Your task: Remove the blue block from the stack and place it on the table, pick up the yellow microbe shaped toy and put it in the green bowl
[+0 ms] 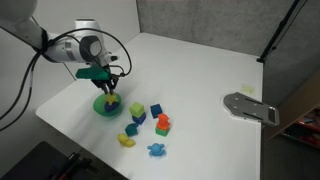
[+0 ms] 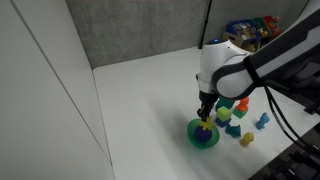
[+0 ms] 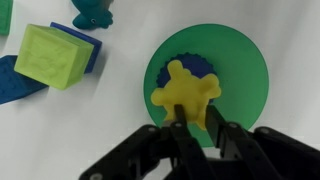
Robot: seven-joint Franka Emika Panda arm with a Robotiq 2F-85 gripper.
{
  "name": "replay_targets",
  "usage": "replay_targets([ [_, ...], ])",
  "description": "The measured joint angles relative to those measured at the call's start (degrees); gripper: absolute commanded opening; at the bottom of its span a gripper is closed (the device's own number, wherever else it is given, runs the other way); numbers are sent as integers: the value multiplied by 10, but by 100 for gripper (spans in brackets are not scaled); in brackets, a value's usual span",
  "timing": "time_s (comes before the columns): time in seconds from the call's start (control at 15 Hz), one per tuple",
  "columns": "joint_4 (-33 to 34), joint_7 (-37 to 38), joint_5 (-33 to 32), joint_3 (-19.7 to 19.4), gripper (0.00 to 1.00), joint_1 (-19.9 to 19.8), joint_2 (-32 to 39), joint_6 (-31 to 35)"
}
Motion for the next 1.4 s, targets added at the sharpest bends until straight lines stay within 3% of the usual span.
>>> replay_targets([
  [0.33,1,0,0,0,99,-1,0,0],
  [0.6,5,0,0,0,100,-2,-4,-21],
  [1.0,10,14,1,-6,100,-6,-40,-114],
  [1.4,9,65,31,-30,100,-38,-82,-173],
])
